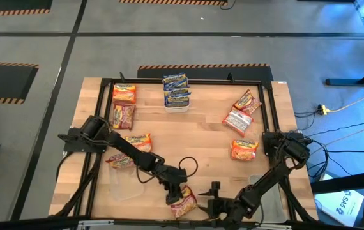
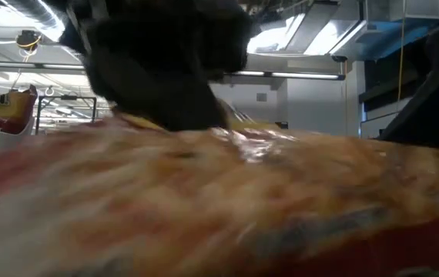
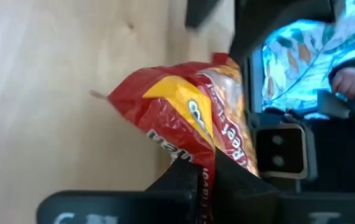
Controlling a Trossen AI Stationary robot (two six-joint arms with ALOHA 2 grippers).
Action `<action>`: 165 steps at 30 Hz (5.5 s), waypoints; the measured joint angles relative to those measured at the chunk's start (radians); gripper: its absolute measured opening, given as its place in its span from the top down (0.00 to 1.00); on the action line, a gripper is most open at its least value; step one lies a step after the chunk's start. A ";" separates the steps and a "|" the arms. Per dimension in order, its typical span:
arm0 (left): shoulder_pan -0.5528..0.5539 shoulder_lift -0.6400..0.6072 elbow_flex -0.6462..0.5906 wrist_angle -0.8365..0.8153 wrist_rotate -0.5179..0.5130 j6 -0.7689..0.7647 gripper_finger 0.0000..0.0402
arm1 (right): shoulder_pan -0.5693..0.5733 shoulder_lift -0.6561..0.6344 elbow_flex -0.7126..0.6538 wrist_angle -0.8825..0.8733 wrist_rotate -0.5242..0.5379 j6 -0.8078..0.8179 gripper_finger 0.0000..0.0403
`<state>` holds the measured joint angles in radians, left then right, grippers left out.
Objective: Sort Maruchan noodles
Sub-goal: Put the red noodle pack into the transparent bin
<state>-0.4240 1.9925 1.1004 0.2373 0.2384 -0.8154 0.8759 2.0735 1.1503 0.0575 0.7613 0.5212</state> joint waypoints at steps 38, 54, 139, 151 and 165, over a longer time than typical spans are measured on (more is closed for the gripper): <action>-0.334 -0.780 0.000 -1.313 -0.497 -0.165 0.99 | -0.059 -0.004 0.000 -0.034 0.081 0.103 0.41; -0.412 -0.681 0.000 -1.426 -0.499 -0.233 0.99 | -0.059 0.008 0.000 -0.061 0.065 0.122 0.41; -0.112 -0.795 -0.164 -0.801 -1.001 0.314 0.68 | -1.492 -0.462 0.041 -1.230 -0.405 -0.322 0.42; -0.037 -0.796 -0.359 -0.353 -0.926 0.511 0.68 | -1.673 -0.422 0.002 -1.260 -0.498 -0.346 0.95; -0.038 -0.796 -0.361 -0.349 -0.928 0.513 0.68 | -1.683 -0.286 -0.037 -1.219 -0.458 -0.321 0.99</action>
<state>-0.4622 1.1965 0.7391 -0.1112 -0.6891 -0.3029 -0.8068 1.7876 1.1133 -1.1613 0.3034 0.2005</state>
